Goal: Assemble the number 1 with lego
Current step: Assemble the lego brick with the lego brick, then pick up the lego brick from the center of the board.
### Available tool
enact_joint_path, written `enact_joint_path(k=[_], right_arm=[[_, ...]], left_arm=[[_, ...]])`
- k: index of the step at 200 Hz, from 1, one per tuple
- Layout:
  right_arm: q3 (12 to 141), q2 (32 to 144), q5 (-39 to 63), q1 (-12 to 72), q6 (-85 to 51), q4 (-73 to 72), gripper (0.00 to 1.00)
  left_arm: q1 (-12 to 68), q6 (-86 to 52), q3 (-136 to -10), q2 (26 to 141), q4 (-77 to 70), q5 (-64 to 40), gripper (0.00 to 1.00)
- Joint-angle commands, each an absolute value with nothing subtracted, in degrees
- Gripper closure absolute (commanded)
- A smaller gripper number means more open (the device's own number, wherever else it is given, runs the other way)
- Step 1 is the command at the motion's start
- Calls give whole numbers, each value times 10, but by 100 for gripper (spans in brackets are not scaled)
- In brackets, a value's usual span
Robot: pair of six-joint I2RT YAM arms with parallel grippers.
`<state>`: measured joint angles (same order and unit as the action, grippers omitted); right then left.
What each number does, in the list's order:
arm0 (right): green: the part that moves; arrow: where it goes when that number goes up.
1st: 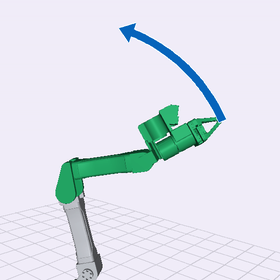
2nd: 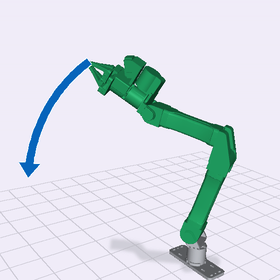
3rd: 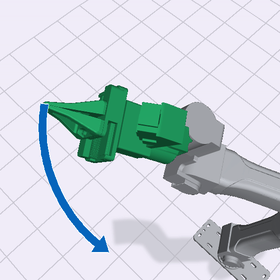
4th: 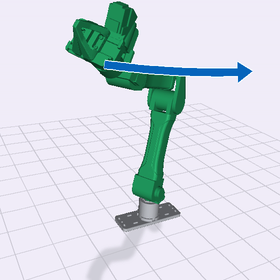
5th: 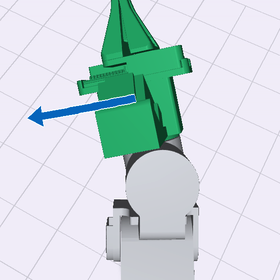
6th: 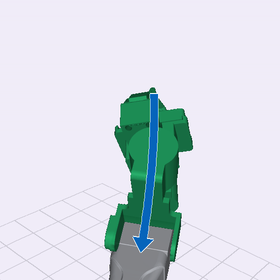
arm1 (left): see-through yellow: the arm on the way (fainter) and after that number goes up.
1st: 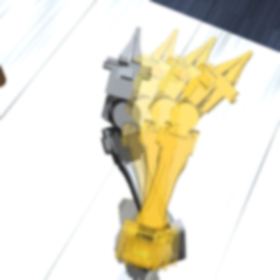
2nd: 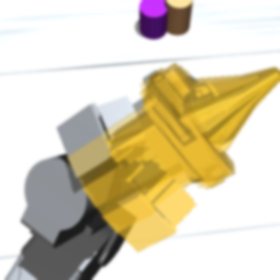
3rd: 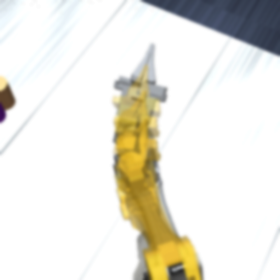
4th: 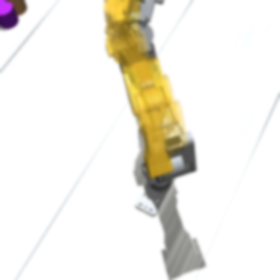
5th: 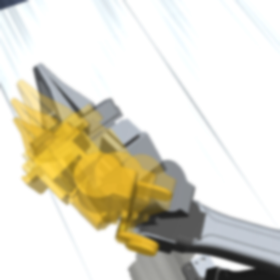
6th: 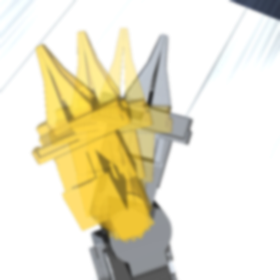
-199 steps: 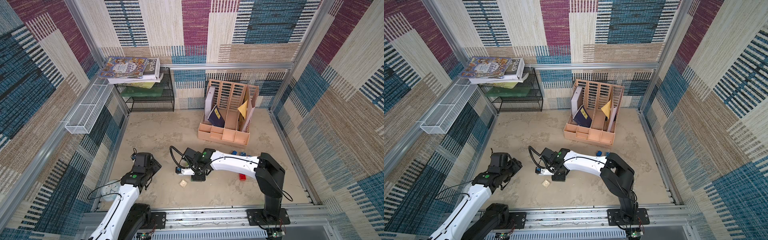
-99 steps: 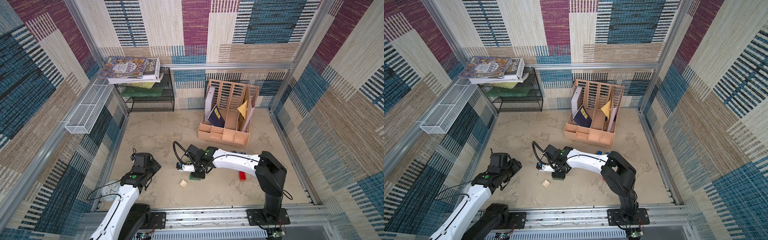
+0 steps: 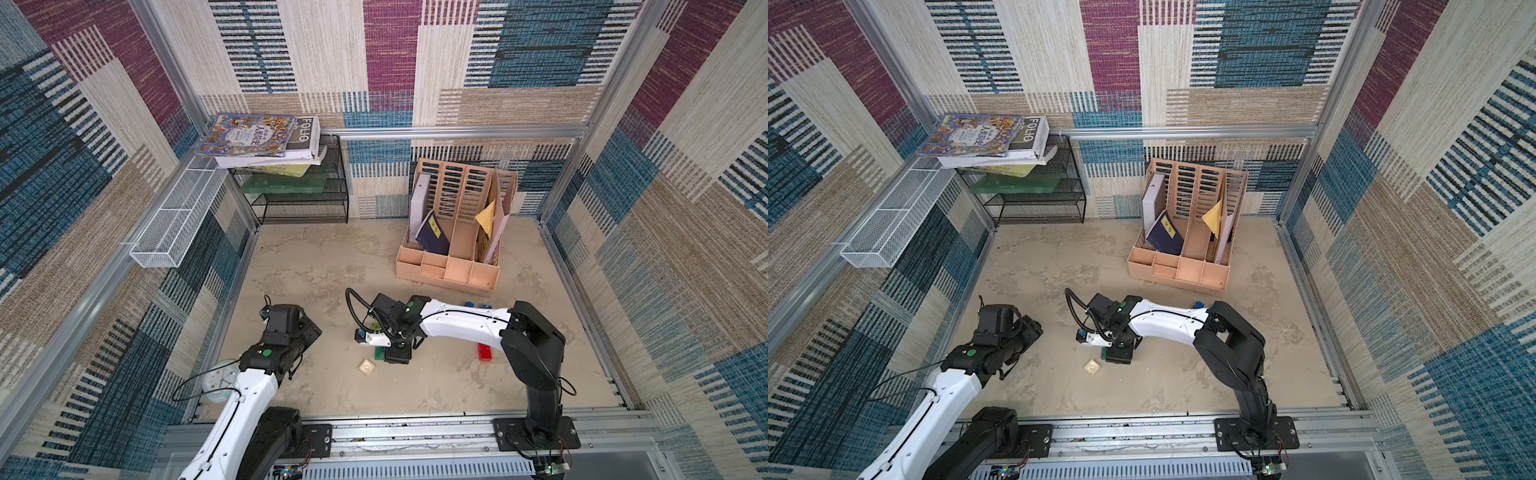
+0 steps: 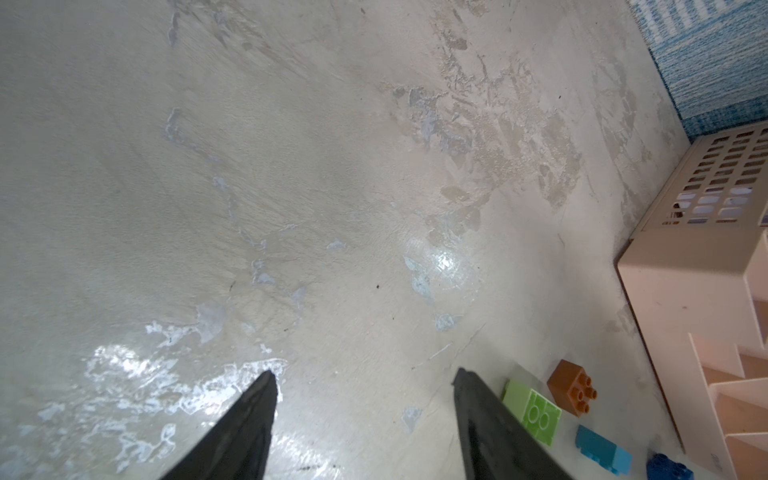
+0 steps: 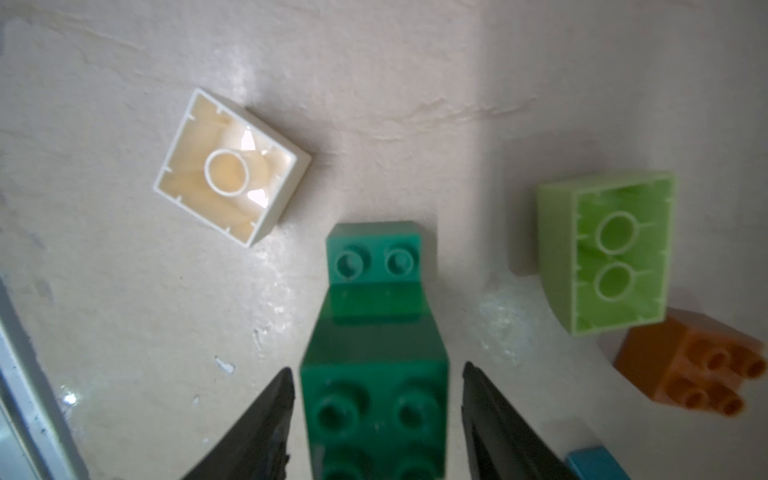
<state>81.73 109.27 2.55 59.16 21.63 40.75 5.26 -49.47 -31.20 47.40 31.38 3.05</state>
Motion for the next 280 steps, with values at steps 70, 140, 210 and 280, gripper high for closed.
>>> enact_joint_path(k=[70,140,210,280], right_arm=[[691,899,24,518,42,242,6],[598,786,-34,359,-176,221,9],[552,713,-30,288,-182,230,10],[540,711,-6,276,-150,229,10]], left_arm=[[52,-426,-344,505,300,-48,31],[121,-355,-428,625,316,-101,30],[240,-364,-449,652,421,-40,31],[407,-366,-433,639,457,36,31]])
